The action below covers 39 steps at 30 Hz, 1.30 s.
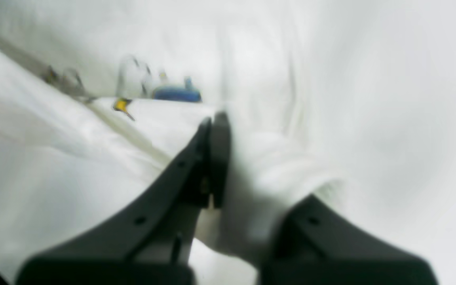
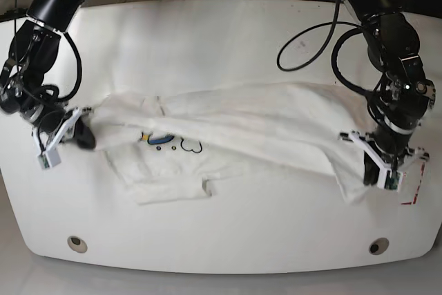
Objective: Fold the T-shirt properly
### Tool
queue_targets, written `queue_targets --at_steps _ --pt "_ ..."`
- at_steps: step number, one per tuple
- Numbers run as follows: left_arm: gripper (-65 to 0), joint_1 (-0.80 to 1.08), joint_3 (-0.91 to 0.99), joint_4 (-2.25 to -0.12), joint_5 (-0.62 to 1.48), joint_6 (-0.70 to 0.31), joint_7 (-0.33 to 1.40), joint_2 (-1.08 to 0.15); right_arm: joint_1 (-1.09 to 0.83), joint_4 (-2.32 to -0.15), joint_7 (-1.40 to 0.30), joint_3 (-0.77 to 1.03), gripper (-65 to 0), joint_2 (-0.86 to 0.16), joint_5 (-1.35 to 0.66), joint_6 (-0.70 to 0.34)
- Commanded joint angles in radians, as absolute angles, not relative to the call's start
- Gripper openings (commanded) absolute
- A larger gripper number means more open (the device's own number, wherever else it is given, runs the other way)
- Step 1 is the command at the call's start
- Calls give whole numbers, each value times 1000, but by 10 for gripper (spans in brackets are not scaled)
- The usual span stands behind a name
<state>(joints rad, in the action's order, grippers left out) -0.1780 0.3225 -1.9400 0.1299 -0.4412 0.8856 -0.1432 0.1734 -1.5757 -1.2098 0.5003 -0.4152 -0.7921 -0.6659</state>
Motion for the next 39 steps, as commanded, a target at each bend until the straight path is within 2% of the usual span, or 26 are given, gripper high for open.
queue_targets --at_steps 1,12,22,28,32,39 --pt "-650 -240 335 -1960 131 -435 865 -180 302 -1535 -1185 461 -650 -467 -811 -668" --pt "-650 -542 340 -1954 157 -437 865 -369 757 -1353 -1185 191 -650 -572 -811 -668" --pt "-650 -823 332 -1929 208 -437 891 -438 1056 -1279 -1198 64 -650 -641 -820 -673" --pt "-650 -816 334 -1923 251 -493 898 -437 1038 -1279 -1239 70 -650 -694 -872 -698" --pt "-650 -704 338 -1928 260 -506 898 -437 909 -1279 -1233 114 -650 -733 -957 -698" --pt "-650 -469 341 -1957 352 -506 898 -435 598 -1365 -1234 282 -650 -734 -1010 -698"
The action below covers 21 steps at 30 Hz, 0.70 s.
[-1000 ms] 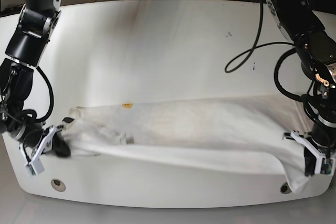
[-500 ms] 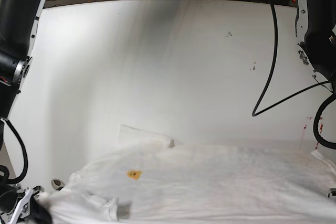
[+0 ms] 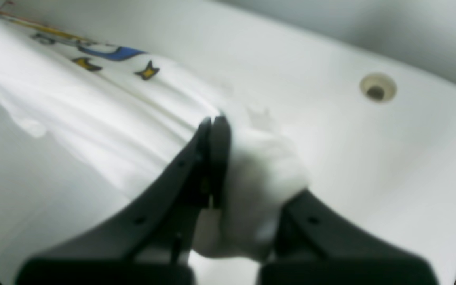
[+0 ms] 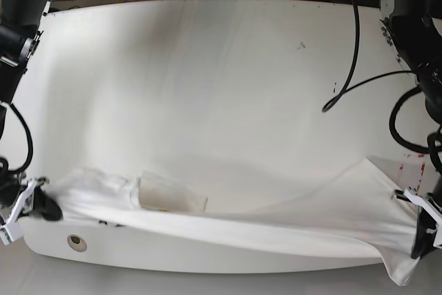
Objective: Fold the T-shirt properly
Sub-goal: 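Lay the shirt back flat with both grippers holding the collar edge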
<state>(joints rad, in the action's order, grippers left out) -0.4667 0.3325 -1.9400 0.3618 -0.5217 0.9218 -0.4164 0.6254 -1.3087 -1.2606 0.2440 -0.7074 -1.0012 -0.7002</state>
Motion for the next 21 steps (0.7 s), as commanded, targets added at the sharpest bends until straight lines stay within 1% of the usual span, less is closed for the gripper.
queue_targets --at_steps 1,7,12,16,18,21 --pt "-650 -429 341 -1959 360 -506 898 -435 553 -1389 -1234 302 -650 -731 -1012 -698" --pt "-650 -217 349 -1992 403 -506 897 -415 280 -1498 -1236 437 -650 -668 -1017 -698" --pt "-650 -12 418 -1992 467 -506 897 -412 68 -1584 -1236 513 -650 -591 -1017 -698" --pt "-650 127 430 -1994 486 -506 894 -410 -62 -1641 -1236 556 -650 -533 -1017 -698" --pt "-650 206 466 -1992 486 -506 891 -406 -130 -1681 -1237 567 -650 -503 -1017 -698" --pt "-650 283 522 -1992 486 -509 857 -354 -197 -1725 -1237 570 -650 -475 -1017 -698"
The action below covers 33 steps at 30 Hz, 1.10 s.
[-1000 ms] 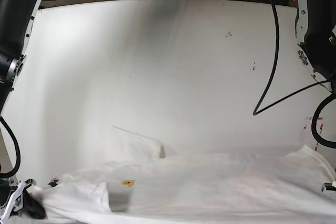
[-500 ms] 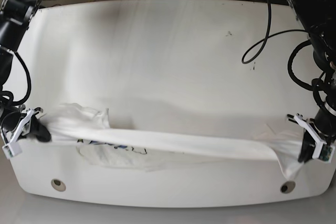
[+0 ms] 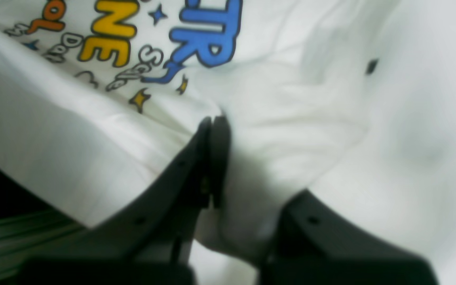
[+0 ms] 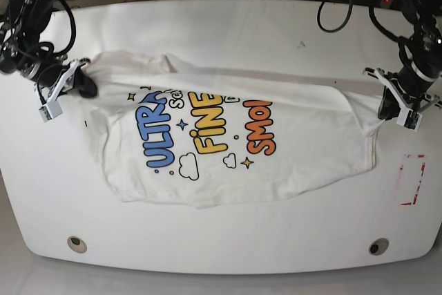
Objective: Fold the T-shirt properly
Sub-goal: 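Lay the shirt back flat with both grippers holding the collar edge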
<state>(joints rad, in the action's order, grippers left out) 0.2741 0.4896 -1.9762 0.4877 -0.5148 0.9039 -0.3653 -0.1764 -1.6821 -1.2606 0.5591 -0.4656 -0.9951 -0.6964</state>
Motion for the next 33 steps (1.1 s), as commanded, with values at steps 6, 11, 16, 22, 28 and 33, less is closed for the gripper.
queue_targets --at_steps 6,11,16,22,28,33 --pt "-650 426 601 -1979 478 -584 780 -325 -355 -1810 -1237 576 -650 -409 -1017 -698" --pt "-650 464 687 -1969 478 -584 753 -260 -421 -1819 -1237 576 -650 -366 -1015 -698" --pt "-650 435 742 -1959 478 -584 751 -237 -404 -1819 -1231 582 -650 -366 -1017 -698" --pt "-650 398 759 -1951 478 -584 751 -239 -305 -1811 -1237 601 -650 -367 -1010 -698" --pt "-650 320 759 -1860 424 -585 751 -239 -199 -1676 -1237 595 -650 -367 -1010 -698" --pt "-650 280 759 -1799 366 -588 751 -239 -99 -1546 -1237 593 -650 -366 -1012 -698"
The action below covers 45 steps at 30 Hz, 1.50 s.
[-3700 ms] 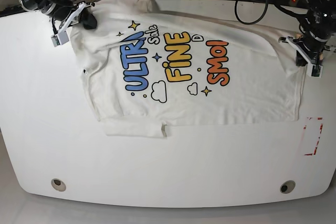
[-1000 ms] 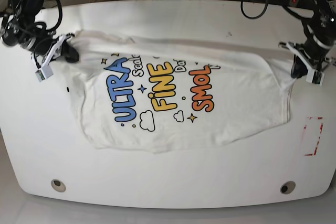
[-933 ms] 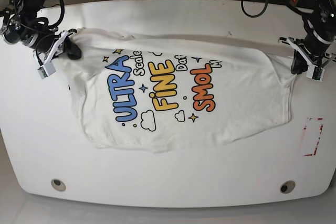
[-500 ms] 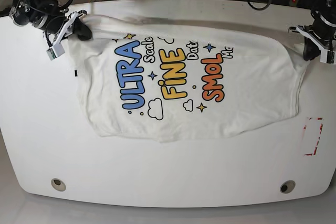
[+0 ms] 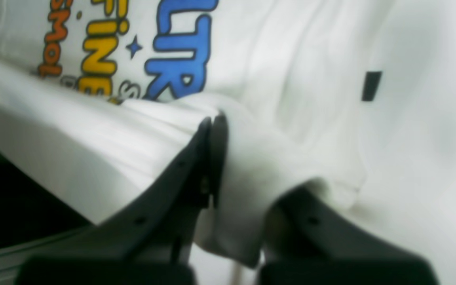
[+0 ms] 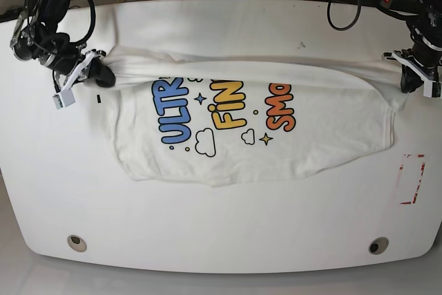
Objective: Fold the T-shirt properly
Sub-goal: 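Lay the shirt back flat with both grippers holding the collar edge, then open the right gripper and regrasp the shirt's shoulder edge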
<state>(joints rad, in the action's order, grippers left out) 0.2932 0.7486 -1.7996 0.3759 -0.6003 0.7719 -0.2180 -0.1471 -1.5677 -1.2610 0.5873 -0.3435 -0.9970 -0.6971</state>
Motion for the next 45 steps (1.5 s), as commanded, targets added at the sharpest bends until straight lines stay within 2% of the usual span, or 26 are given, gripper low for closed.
queue_targets --at_steps 1,6,9,14,17,19,27,38,45 --pt "-650 278 759 -1788 366 -588 751 -239 -77 -1524 -1237 593 -618 -366 -1010 -698" --pt "-650 257 757 -1725 367 -588 751 -240 22 -1431 -1236 593 -395 -366 -1009 -698" --pt "-618 240 751 -1698 364 -590 751 -242 68 -1372 -1236 593 -323 -367 -1009 -698" --pt "-378 222 705 -1690 363 -588 754 -252 84 -1365 -1237 593 -184 -394 -967 -698" --pt "-218 217 705 -1687 363 -588 756 -257 58 -1380 -1245 599 -133 -406 -977 -698" --pt "-175 217 705 -1685 363 -588 756 -257 27 -1403 -1250 601 -125 -410 -992 -698" --pt "-174 222 717 -1682 369 -588 756 -292 -145 -1604 -1251 601 -125 -395 -1020 -698" --pt "-174 223 763 -1641 366 -590 754 -289 -246 -1606 -1207 602 -125 -295 -858 -698" --pt "-174 222 731 -1641 364 -590 754 -286 -242 -1604 -1207 595 -125 -225 -845 -698"
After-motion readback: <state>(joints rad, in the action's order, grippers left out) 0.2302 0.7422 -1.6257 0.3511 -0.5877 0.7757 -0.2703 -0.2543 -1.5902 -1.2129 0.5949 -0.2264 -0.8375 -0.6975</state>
